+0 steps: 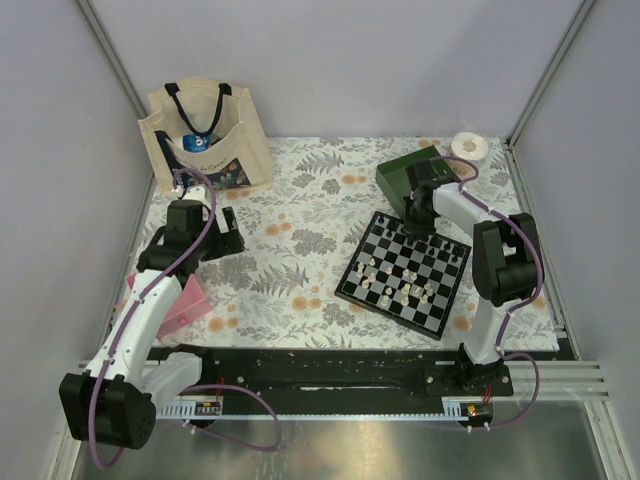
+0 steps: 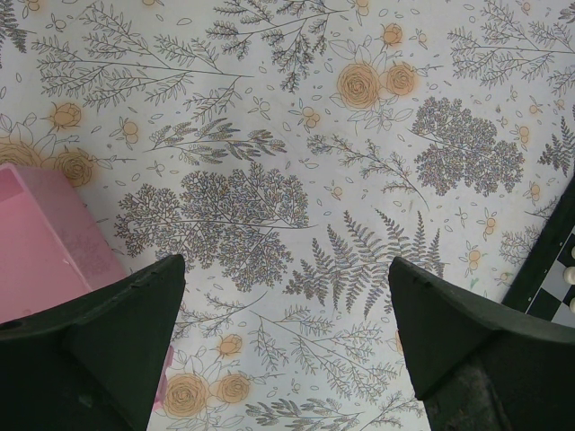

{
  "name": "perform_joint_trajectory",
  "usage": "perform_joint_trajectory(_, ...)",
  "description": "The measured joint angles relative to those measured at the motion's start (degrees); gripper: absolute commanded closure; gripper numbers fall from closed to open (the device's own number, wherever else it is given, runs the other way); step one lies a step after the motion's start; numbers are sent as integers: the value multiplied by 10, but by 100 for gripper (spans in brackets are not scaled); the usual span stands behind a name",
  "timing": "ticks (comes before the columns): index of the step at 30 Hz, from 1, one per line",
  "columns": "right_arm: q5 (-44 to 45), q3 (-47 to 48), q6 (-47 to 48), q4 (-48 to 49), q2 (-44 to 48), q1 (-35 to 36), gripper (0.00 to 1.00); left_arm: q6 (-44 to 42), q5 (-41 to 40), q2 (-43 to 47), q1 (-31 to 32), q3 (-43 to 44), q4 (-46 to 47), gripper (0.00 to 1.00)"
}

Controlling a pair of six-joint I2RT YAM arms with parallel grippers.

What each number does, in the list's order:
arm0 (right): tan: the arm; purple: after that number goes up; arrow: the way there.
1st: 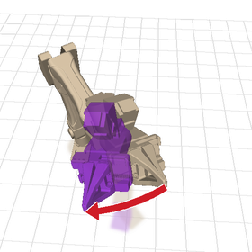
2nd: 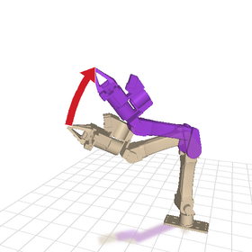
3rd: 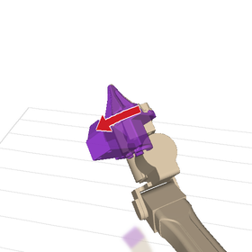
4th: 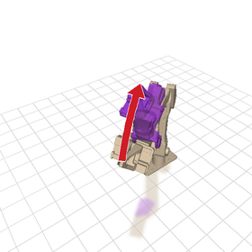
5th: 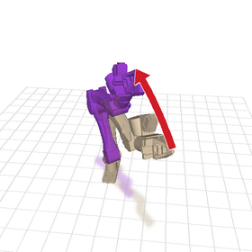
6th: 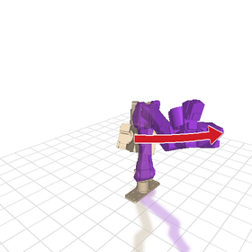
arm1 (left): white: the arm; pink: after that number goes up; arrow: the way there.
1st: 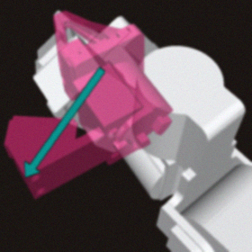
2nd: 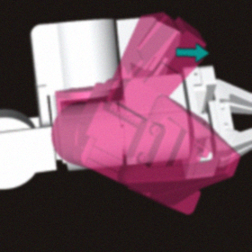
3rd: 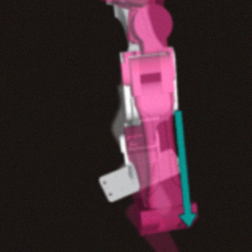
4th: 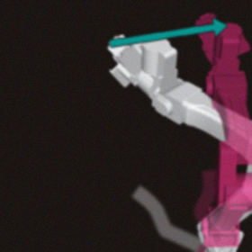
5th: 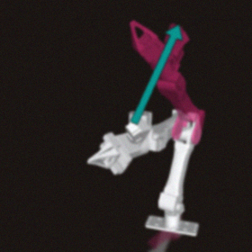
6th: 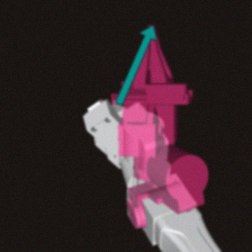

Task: Set up the chess pieces on the board

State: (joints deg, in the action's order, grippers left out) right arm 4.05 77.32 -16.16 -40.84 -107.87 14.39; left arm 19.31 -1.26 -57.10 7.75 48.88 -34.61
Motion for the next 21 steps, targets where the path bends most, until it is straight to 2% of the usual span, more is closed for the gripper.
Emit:
perform_joint_trajectory(9,0,-1,0,6,0,-2,67,0,0,0,0,0,0,1)
perform_joint_trajectory(15,-2,-2,-1,6,0,-2,65,0,0,0,0,0,0,1)
perform_joint_trajectory(21,-6,-6,-2,3,12,-2,56,0,2,0,0,0,0,1)
